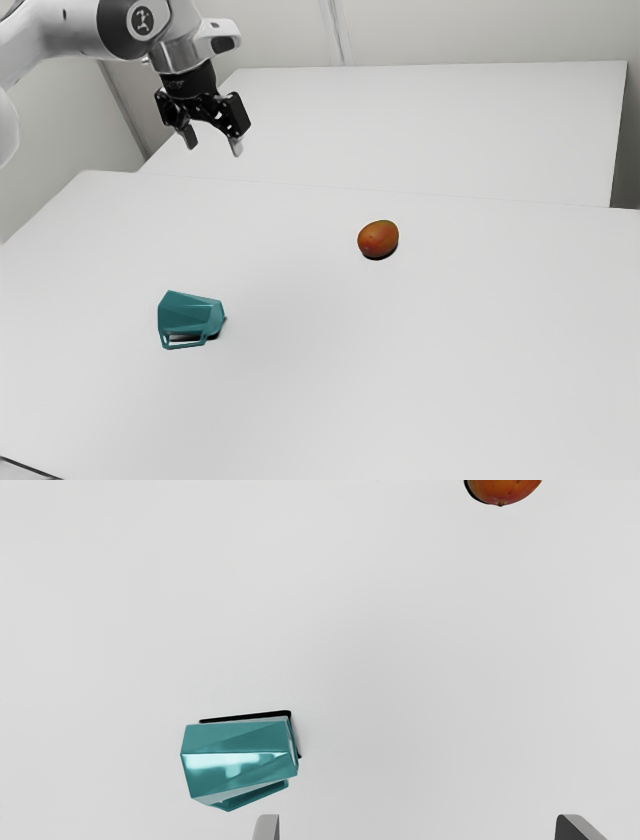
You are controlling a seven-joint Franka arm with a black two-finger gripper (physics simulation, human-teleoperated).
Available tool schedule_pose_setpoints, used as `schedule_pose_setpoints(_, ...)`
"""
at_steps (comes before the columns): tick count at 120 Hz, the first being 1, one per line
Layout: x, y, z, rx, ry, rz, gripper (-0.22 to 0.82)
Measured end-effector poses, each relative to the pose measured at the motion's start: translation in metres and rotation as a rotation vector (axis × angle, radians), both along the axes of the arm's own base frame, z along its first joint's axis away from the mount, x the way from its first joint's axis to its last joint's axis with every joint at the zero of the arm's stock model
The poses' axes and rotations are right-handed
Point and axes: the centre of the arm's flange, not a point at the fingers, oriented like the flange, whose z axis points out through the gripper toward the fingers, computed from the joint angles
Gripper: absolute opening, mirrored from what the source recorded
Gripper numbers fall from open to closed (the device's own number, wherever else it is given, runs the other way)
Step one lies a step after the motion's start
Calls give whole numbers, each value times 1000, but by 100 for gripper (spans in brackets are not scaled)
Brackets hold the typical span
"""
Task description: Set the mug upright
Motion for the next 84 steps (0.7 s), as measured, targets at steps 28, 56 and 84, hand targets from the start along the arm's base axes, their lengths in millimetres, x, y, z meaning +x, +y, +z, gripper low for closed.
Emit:
schedule_pose_setpoints(28,-2,11,2,-1,-1,22,60)
schedule_pose_setpoints(56,-20,22,-30,-92,66,66,60)
schedule_pose_setpoints(84,-54,68,-104,-304,240,228,60)
